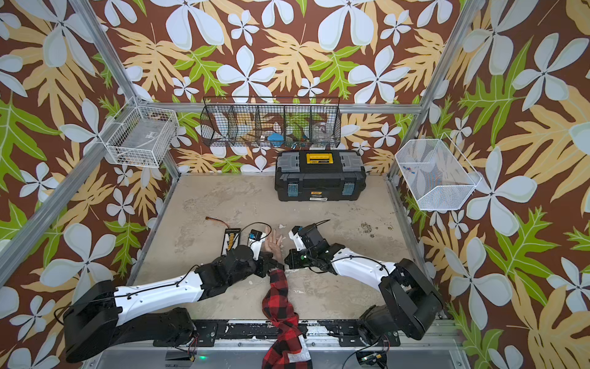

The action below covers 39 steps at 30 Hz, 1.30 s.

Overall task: Take off the watch
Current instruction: Untie the watch from the hand.

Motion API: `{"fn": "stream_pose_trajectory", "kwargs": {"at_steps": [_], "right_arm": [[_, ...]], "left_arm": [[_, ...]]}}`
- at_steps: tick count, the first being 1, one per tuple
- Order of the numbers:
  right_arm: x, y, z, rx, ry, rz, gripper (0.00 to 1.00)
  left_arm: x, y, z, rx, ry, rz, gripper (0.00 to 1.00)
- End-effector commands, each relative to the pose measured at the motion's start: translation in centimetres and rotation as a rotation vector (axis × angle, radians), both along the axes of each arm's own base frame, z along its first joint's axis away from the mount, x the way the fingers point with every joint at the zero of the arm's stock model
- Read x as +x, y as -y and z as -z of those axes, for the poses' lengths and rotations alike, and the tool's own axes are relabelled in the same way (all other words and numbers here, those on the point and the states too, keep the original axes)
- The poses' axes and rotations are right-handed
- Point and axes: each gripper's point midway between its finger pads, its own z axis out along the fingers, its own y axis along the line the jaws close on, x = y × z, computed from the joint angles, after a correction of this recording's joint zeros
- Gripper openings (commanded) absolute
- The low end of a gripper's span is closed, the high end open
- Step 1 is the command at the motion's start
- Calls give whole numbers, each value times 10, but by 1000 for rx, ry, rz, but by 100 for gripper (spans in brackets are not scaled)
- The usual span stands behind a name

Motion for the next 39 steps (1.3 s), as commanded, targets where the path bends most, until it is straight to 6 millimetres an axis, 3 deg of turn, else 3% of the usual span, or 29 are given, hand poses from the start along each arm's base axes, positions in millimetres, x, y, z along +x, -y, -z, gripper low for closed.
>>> {"fn": "stream_pose_trajectory", "kwargs": {"at_steps": [1,4,10,16,26,39], "right_arm": [[-1,-8,-12,51,9,-23,20],[-2,-16,-19,95,4,-47,29],[-6,-26,-22,108,-9,-88,38],[-10,-38,-15,53,-12,-126,48],[-12,-41,-1,-79,-5,-147,63],[-12,-43,14,-214,12,-153,65]], "left_arm": [[-2,-11,7,43,-7,-22,0],[-4,-17,12,59,-16,-31,0],[-11,-29,29,83,-49,-50,0],[-17,-38,38,80,-60,-63,0],[-21,-43,46,69,-64,-69,0],[-23,-39,45,22,-59,-51,0]]}}
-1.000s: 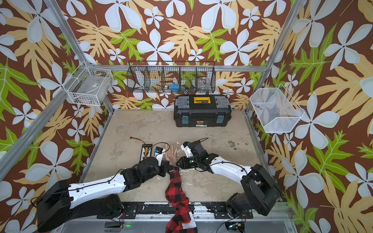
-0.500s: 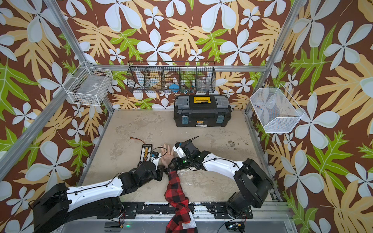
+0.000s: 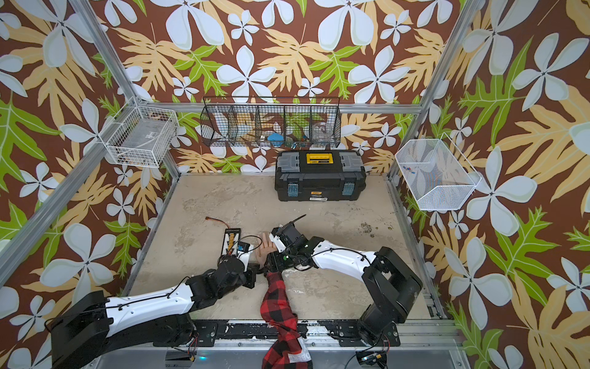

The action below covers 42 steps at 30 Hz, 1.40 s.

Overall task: Take off the watch
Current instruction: Untie the watch from the hand.

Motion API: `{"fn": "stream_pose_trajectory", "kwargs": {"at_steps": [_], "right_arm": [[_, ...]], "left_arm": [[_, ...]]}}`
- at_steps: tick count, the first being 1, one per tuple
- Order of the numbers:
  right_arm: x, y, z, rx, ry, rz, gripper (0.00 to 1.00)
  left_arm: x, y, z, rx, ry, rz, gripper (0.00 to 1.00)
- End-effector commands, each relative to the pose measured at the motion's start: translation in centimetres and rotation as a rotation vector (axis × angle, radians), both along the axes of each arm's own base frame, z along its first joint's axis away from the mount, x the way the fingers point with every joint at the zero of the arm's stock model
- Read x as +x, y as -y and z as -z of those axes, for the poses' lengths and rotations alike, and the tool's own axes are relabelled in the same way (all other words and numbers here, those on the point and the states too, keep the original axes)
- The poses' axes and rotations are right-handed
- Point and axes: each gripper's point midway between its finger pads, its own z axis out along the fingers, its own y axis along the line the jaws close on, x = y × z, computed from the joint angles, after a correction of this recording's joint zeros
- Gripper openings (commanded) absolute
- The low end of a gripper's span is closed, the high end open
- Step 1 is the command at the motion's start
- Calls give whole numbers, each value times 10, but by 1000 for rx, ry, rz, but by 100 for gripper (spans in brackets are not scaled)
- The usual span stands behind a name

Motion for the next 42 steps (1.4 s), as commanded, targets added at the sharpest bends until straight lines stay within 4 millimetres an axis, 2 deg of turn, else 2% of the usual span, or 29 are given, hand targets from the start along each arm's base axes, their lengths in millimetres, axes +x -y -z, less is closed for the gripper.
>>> {"fn": "stream_pose_trajectory", "kwargs": {"at_steps": [1,12,26,28,33,42], "right_arm": [[1,8,9,-80,13,7,65],[0,5,20,-230,67,-18,64],[2,8,14,-235,93,-4,43],[2,7,11,-227,98,-6,44],[-1,0,5,-188,87,-24,61],[1,-4,-22,-161,126,-19,62]], "left_arm": [[-1,6,-3,-35,0,19,0],[-4,9,-1,-64,-4,33,0],[-4,4,2,-63,-6,21,0],[-4,3,3,-62,-7,18,0],[-5,4,4,-60,-12,18,0],[-5,3,5,-59,-14,18,0]]}}
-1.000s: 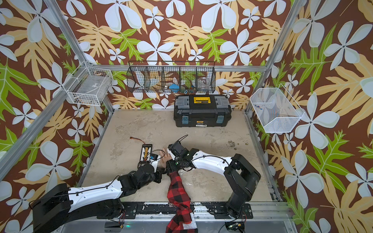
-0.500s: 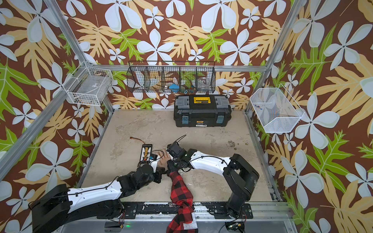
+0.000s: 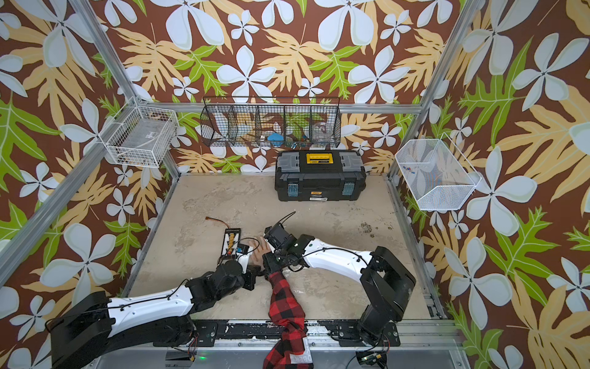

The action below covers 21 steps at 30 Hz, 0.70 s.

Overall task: Take off the watch
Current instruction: Untie the watch from the hand.

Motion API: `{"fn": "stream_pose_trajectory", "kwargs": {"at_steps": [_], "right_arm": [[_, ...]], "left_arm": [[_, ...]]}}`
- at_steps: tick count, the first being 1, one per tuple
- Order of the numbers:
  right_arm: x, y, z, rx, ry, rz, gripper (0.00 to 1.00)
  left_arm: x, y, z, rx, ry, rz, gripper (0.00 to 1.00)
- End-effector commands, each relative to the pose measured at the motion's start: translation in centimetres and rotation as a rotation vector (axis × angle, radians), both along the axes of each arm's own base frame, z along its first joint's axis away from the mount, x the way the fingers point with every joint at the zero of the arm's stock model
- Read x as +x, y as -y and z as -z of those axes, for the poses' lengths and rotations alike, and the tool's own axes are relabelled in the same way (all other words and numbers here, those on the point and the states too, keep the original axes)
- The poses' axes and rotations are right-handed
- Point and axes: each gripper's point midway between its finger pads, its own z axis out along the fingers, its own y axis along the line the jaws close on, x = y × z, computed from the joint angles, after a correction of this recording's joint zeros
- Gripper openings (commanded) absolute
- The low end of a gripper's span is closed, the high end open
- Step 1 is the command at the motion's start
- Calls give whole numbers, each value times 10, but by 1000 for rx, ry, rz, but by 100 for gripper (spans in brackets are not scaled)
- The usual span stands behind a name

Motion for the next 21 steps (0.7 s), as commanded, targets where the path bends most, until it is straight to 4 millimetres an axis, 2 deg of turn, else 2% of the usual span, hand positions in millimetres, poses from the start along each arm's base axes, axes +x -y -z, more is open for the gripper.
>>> {"fn": "stream_pose_trajectory", "kwargs": {"at_steps": [1,12,21], "right_arm": [[-5,1,-5,-13,-3,-16,62],[-18,1,21,-72,-53,-48,60],[-15,2,24,-88,-40,-45,47]], "left_arm": [[-1,2,0,-7,-2,8,0],[0,1,0,-9,0,6,0],[0,1,-1,-11,-1,6,0]]}}
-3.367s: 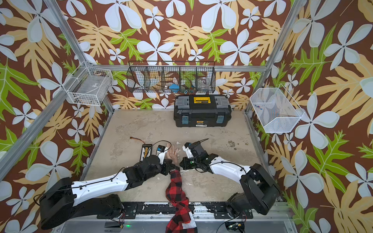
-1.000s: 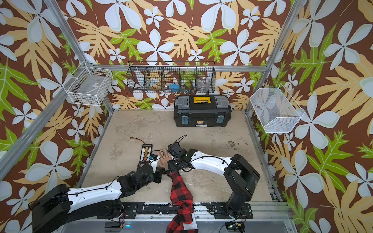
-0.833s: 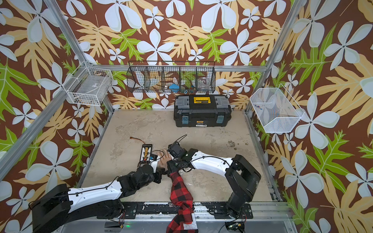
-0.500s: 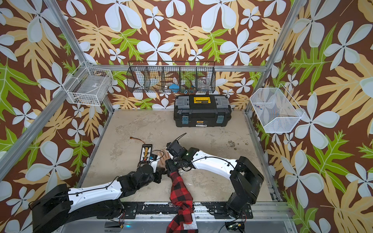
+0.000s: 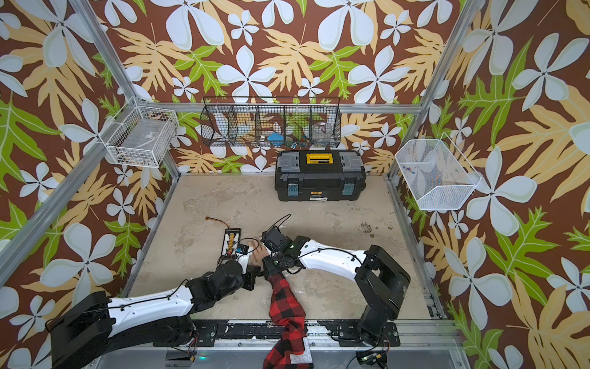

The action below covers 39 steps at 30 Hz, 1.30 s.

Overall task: Take off the watch
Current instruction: Untie the watch from the hand.

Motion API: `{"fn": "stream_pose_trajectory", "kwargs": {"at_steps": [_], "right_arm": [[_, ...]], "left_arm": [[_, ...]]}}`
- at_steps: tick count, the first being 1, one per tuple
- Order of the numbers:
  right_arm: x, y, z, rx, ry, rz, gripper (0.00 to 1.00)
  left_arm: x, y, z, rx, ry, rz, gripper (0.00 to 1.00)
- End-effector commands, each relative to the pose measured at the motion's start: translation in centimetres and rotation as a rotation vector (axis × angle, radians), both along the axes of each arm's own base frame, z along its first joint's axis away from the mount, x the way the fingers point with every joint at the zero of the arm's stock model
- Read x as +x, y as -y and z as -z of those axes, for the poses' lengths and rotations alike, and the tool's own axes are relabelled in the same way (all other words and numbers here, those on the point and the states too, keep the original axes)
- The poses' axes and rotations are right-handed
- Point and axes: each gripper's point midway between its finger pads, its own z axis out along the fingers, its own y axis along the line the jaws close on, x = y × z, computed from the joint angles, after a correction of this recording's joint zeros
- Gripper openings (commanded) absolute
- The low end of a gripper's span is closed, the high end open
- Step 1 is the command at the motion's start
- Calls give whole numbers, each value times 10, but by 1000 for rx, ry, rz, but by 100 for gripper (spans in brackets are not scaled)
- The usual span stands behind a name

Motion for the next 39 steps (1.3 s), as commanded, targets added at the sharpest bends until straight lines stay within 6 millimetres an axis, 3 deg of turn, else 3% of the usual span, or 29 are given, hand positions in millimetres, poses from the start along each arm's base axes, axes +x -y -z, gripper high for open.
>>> {"fn": "stream_pose_trajectory", "kwargs": {"at_steps": [1,5,10,17,26,39], "right_arm": [[-3,5,4,-27,-11,-5,46],[-2,5,1,-26,-1,-4,43],[-5,1,-3,-9,-13,-23,50],[-6,6,-18,5,7,-16,52],[-10,6,-3,-8,-23,-28,51],[-5,11,2,-32,2,-5,48]], "left_arm": [[0,3,-2,-13,1,8,0],[0,2,-2,-10,0,6,0],[0,2,-1,-6,-1,5,0],[0,1,0,-5,-3,2,0],[0,2,0,-6,-5,5,0],[-1,0,1,-5,-7,3,0]]}}
